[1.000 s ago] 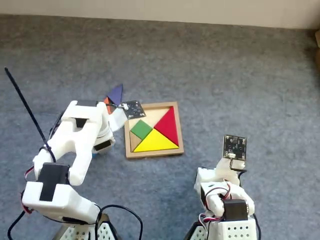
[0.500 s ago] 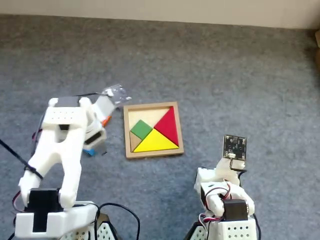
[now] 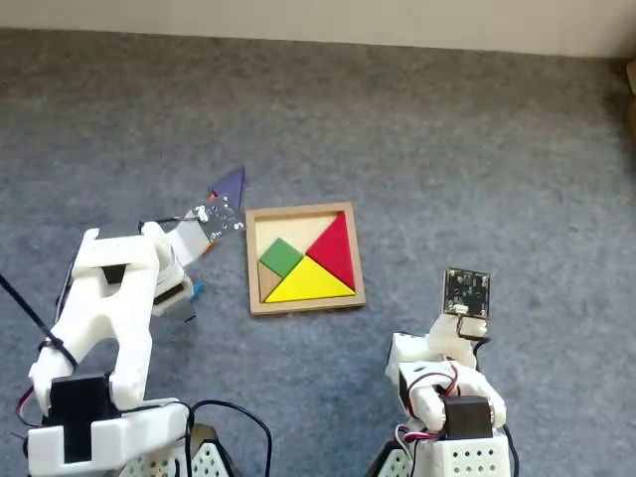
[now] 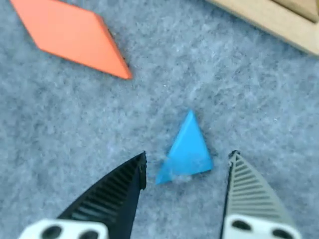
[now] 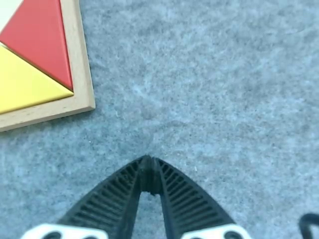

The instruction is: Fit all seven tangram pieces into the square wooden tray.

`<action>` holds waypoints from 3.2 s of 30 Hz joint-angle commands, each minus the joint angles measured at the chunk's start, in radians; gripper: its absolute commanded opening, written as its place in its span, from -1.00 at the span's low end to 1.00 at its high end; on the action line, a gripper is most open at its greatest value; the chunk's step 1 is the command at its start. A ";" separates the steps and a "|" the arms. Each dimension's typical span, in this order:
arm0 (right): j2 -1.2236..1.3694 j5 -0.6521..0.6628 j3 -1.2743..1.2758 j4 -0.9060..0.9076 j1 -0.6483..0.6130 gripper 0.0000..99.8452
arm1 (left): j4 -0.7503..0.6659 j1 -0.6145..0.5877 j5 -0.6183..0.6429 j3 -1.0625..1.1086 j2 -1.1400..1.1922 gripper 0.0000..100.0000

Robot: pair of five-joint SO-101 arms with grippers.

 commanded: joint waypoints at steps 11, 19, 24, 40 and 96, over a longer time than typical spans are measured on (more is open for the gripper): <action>-0.021 -0.008 0.120 0.010 0.008 -0.99 | -0.018 -0.019 -0.018 -0.048 0.113 -0.61; -0.021 -0.008 0.120 0.010 0.008 -0.99 | 0.035 -0.012 -0.011 -0.113 0.166 -0.62; -0.021 -0.008 0.120 0.010 0.008 -0.99 | 0.083 0.019 -0.006 -0.111 0.117 -0.79; -0.021 -0.008 0.120 0.010 0.008 -0.99 | 0.141 0.229 0.367 -0.111 -0.130 -0.82; -0.021 -0.006 0.120 0.010 0.007 -0.99 | 0.173 0.518 0.698 -0.917 0.544 -0.51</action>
